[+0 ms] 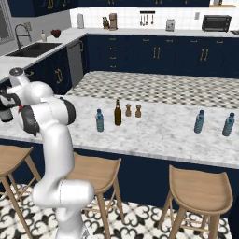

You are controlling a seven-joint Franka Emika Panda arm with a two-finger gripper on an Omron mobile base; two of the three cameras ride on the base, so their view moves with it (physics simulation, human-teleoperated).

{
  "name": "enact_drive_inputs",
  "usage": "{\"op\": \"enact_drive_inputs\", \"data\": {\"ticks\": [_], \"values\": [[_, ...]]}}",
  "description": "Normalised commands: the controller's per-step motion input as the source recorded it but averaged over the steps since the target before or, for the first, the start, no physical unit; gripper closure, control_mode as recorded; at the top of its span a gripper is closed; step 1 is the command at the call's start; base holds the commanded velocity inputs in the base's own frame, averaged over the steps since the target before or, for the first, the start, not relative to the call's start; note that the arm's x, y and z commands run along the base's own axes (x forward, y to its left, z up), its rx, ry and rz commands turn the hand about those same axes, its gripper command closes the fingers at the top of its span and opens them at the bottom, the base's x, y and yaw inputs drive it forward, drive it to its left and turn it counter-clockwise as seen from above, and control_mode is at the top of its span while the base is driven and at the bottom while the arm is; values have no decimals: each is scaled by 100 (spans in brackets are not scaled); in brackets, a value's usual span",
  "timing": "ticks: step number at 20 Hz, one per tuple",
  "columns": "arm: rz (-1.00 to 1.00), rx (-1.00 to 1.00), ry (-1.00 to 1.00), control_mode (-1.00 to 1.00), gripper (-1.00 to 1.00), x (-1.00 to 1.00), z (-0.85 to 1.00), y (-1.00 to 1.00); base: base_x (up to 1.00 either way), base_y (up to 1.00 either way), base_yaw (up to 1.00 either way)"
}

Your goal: Move the plastic bottles in the middle to the plastics group, and the glass bottles in the middle to the glass group.

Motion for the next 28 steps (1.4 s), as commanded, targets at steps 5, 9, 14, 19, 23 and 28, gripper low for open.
{"op": "enact_drive_inputs", "data": {"ticks": [5,9,14,19,23,28], "values": [[0,0,1,-100,100,20,-35,7,0,0,0],[0,0,3,-100,100,2,-40,1,0,0,0],[0,-1,2,-100,-100,-20,-36,-3,0,0,0],[0,-1,0,-100,-100,-14,-12,-18,0,0,0],[4,5,-3,-100,-100,-3,36,-14,0,0,0],[5,3,-5,-100,-100,-2,61,-24,0,0,0]]}}
